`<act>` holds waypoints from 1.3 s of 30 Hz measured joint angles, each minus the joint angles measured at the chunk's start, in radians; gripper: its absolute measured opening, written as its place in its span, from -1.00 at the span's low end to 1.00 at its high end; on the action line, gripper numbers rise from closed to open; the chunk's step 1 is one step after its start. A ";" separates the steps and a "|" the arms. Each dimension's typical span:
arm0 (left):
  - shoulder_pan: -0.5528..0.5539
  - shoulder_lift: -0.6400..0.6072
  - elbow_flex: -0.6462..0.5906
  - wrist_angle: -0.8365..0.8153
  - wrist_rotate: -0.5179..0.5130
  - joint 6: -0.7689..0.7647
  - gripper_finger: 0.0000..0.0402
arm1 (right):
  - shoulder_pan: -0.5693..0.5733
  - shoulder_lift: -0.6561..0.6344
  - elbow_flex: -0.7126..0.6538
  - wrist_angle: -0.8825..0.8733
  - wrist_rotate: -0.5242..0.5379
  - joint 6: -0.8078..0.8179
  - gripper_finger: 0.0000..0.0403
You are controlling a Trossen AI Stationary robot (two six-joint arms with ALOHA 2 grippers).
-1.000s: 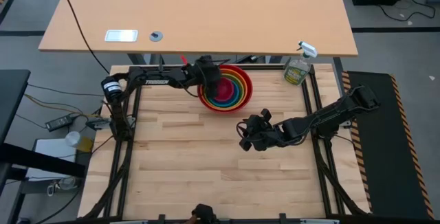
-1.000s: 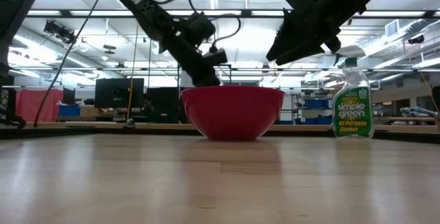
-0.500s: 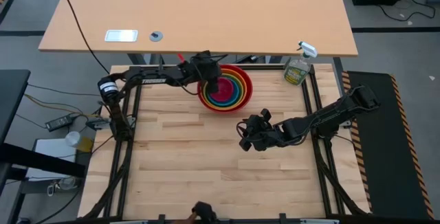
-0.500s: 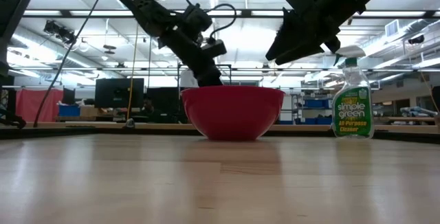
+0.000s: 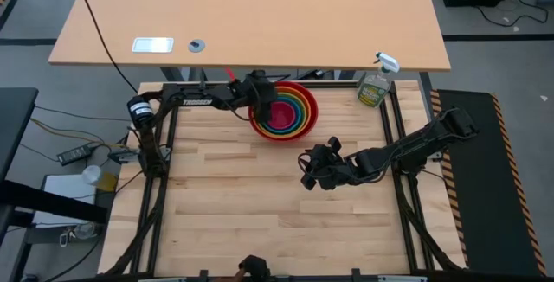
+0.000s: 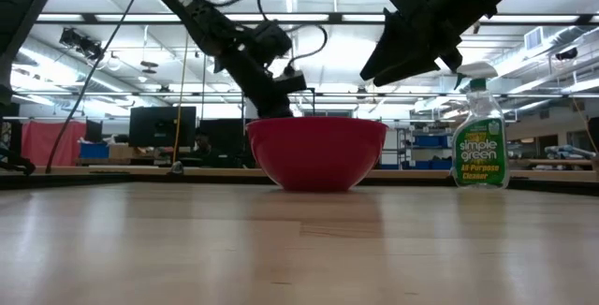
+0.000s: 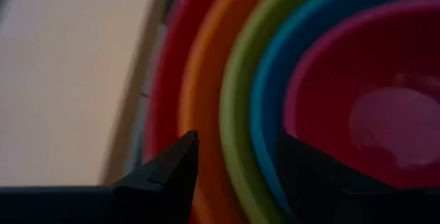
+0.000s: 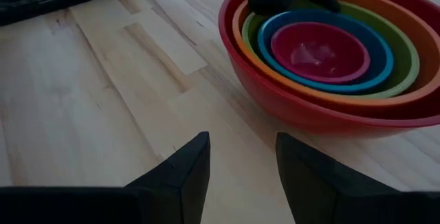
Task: Nest bowls inside each other
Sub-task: Stack the pink bowl on top of the blue bowl, then return to Home Position
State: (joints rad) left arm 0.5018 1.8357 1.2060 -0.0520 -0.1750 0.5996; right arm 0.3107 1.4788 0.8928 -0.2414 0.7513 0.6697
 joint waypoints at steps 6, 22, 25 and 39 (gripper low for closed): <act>-0.021 -0.111 0.000 0.000 0.004 0.037 -0.05 | 0.003 0.000 0.000 -0.003 0.035 -0.016 -0.14; -0.151 -0.644 -0.309 0.084 0.187 -0.295 -0.29 | -0.241 -0.253 -0.039 -0.038 -0.202 -0.281 -0.25; -0.194 -0.747 -0.388 0.078 0.186 -0.369 -0.29 | -0.296 -0.350 -0.134 0.010 -0.273 -0.299 -0.28; -0.409 -1.044 -0.689 0.124 0.197 -0.663 -0.30 | -0.510 -0.872 -0.608 0.329 -0.486 -0.310 -0.31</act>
State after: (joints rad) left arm 0.0930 0.7919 0.5175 0.0725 0.0216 -0.0631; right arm -0.1991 0.6067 0.2846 0.0875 0.2649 0.3598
